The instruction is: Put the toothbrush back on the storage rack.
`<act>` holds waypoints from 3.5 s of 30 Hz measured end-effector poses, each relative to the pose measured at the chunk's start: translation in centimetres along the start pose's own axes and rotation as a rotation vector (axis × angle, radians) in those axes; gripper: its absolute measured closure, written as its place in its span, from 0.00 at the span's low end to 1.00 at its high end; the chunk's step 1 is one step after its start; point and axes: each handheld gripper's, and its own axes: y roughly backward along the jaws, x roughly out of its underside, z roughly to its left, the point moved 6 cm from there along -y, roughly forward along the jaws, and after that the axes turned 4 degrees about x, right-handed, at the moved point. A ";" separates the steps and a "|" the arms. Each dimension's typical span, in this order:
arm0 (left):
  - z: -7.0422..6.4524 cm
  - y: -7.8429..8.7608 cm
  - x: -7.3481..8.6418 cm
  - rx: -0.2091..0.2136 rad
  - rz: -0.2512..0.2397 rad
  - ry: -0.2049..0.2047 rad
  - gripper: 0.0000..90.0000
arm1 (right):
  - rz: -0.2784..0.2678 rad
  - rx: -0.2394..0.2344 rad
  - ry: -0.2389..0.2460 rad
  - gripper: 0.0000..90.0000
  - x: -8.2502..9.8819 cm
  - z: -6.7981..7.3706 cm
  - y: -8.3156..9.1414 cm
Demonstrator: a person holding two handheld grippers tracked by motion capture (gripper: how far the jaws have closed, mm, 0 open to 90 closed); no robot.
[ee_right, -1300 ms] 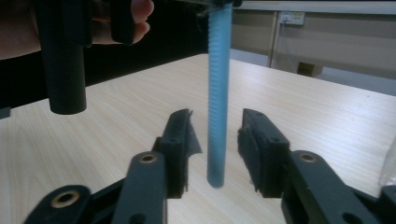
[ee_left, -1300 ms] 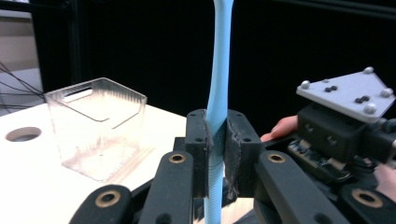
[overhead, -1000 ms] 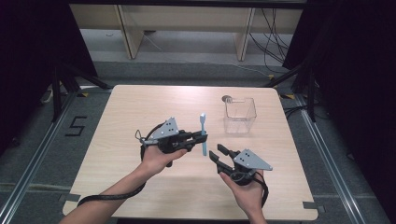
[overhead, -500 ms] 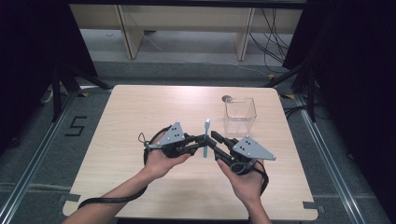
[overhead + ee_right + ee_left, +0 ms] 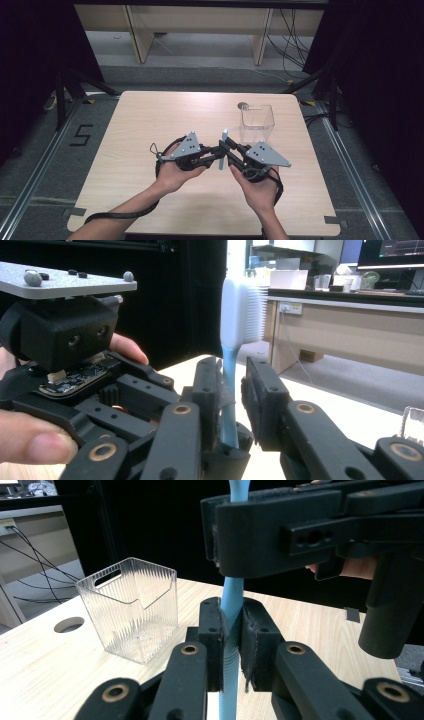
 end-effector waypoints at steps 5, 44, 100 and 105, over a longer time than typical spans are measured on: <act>-0.1 0.0 0.0 0.004 0.001 0.001 0.89 | 0.005 -0.005 -0.006 0.91 0.0 0.0 0.0; 4.2 10.5 3.6 -0.224 0.087 0.030 0.48 | -0.001 0.168 -0.004 0.95 -0.6 -6.7 1.2; 7.5 16.9 10.2 -0.487 0.034 0.170 0.41 | -0.016 0.394 -0.029 0.95 -3.3 -17.2 -0.3; 7.5 16.8 10.2 -0.486 0.032 0.173 0.41 | -0.025 0.412 -0.037 0.95 -3.5 -17.9 -0.6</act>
